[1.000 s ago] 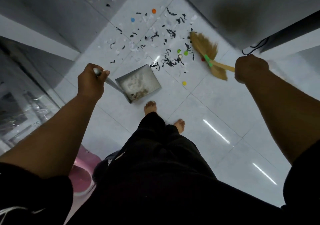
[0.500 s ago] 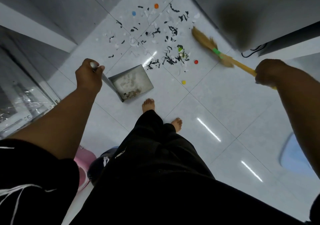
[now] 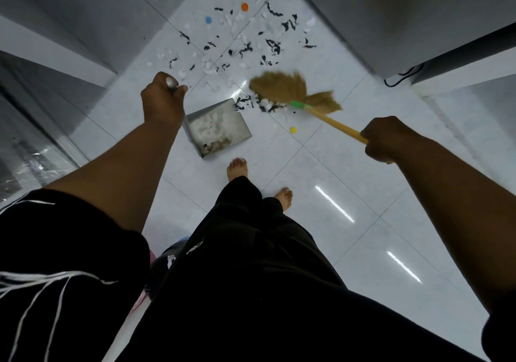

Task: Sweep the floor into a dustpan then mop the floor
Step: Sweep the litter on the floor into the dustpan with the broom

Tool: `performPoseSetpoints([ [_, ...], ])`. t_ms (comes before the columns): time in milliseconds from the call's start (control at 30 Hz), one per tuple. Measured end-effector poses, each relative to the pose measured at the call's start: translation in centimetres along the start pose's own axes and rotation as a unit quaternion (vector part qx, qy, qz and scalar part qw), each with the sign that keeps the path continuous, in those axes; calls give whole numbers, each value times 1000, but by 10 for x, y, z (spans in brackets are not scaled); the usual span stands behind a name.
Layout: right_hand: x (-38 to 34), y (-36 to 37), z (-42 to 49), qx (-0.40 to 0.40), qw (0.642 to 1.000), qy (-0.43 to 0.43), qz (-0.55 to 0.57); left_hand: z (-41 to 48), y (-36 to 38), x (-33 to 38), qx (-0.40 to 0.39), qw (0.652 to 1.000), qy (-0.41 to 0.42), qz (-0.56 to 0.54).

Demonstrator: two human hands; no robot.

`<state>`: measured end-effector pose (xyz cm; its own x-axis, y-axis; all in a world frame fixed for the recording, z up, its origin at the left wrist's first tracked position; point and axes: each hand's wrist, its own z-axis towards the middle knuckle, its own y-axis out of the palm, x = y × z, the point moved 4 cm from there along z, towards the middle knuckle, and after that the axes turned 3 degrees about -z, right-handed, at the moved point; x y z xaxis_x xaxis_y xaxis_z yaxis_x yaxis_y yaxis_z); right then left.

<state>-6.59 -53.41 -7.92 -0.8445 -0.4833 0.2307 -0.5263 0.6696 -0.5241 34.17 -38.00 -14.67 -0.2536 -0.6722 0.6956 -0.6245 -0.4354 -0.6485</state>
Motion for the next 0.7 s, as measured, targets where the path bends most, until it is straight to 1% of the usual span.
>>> performPoseSetpoints([
  [67, 6, -1, -6, 9, 999, -25, -39, 5, 5, 3, -12, 1000, 3, -12],
  [167, 38, -5, -19, 33, 998, -36, -40, 9, 10, 8, -30, 999, -3, -22],
  [300, 71, 2, -35, 37, 998, -10, -45, 6, 13, 15, -46, 998, -13, -27],
  [400, 80, 11, -38, 16, 999, 33, -30, 5, 16, 18, -49, 999, -5, 0],
  [533, 65, 30, -39, -27, 995, 85, 43, 4, 17, 21, -56, 997, 15, 55],
  [700, 11, 56, -46, -87, 977, 68, 183, 3, 24, 27, -69, 994, 25, 82],
])
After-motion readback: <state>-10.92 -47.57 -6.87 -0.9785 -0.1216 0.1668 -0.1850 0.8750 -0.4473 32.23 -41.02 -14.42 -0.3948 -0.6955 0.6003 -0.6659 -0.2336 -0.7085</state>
